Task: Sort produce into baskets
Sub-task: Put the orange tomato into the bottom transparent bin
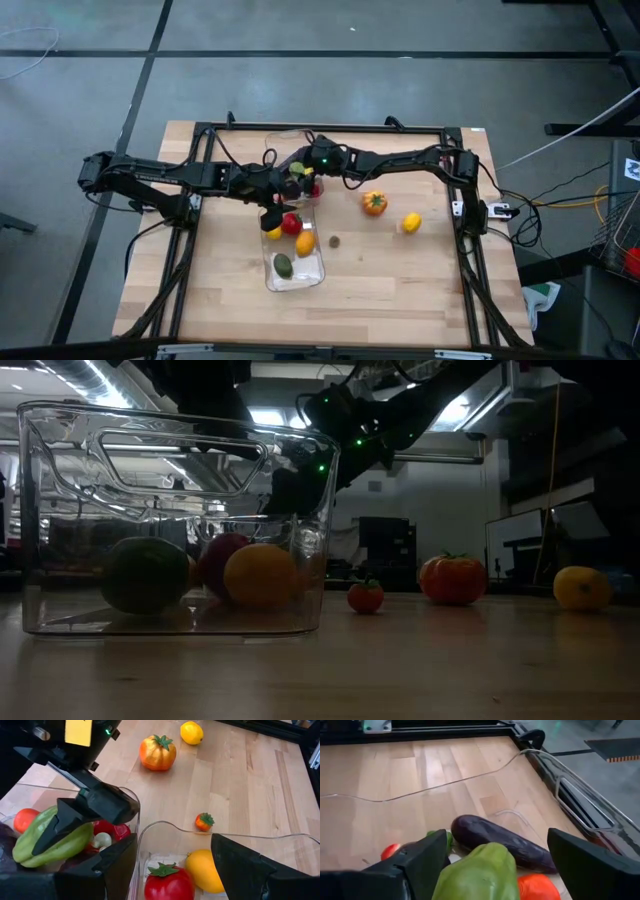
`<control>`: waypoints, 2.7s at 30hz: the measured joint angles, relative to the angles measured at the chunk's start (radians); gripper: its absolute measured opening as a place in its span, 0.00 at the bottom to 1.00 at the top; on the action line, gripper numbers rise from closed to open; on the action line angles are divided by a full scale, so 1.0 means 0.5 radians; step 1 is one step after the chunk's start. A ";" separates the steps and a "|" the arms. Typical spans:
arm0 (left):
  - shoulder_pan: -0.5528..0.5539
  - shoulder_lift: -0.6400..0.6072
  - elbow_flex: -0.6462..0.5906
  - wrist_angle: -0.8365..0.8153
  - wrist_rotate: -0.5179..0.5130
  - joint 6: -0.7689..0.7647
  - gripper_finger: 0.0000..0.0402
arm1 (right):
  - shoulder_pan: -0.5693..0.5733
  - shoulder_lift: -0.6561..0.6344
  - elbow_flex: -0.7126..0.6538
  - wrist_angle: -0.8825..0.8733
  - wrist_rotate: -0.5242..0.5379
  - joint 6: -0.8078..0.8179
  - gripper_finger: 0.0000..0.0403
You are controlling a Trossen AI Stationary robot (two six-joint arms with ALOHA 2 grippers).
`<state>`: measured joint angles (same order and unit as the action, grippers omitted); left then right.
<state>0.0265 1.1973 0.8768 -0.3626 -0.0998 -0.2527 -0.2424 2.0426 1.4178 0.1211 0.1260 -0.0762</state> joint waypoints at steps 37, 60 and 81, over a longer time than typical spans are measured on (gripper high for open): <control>-0.002 0.000 -0.001 0.059 0.000 -0.061 0.62 | 0.002 -0.275 1.100 -2.371 0.019 -0.371 0.85; -0.005 0.047 -0.001 0.495 0.001 0.050 0.62 | 0.352 -0.967 0.213 -2.319 -0.120 0.159 0.85; 0.001 0.045 -0.001 0.495 0.000 0.114 0.62 | 0.865 -0.566 -0.421 -1.251 -0.065 0.195 0.85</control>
<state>0.0269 1.2198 0.8764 -0.1150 -0.0998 -0.1958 0.1902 1.7596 1.2072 -0.5046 0.0933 0.0212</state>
